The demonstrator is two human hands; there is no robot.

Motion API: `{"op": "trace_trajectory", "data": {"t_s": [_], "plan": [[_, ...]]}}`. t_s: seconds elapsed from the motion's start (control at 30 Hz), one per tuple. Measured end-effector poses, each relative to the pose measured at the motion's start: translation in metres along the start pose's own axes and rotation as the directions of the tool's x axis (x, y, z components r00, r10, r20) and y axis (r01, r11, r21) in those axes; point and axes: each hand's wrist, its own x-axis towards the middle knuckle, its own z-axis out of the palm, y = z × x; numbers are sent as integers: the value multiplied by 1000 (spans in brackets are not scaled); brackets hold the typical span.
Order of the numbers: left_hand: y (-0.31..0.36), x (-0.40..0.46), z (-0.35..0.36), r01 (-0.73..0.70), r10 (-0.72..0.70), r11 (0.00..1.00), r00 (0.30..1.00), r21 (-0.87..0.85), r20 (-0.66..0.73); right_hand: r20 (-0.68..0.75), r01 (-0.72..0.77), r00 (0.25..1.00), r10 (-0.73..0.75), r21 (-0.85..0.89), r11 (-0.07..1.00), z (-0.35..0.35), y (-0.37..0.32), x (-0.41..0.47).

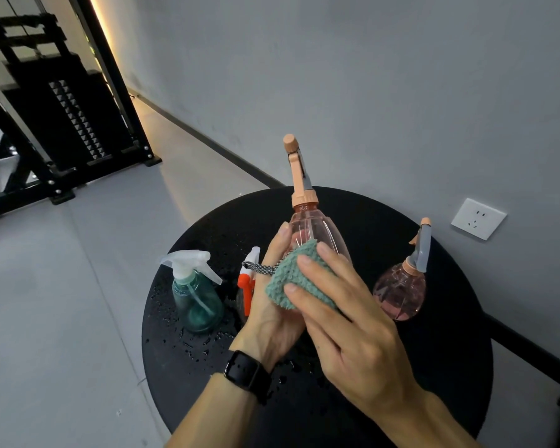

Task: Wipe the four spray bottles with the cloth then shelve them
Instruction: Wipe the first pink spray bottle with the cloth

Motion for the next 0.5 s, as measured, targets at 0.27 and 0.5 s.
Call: {"op": "trace_trajectory", "data": {"t_s": [0.27,0.5], "plan": [[-3,-1,1,-94,90,989,995,115,40,-66,-90,994,90,-1,996,0,9,14],[-2,-6,5,-74,60,987,993,142,97,-105,-200,971,216,138,970,-3,18,30]]}}
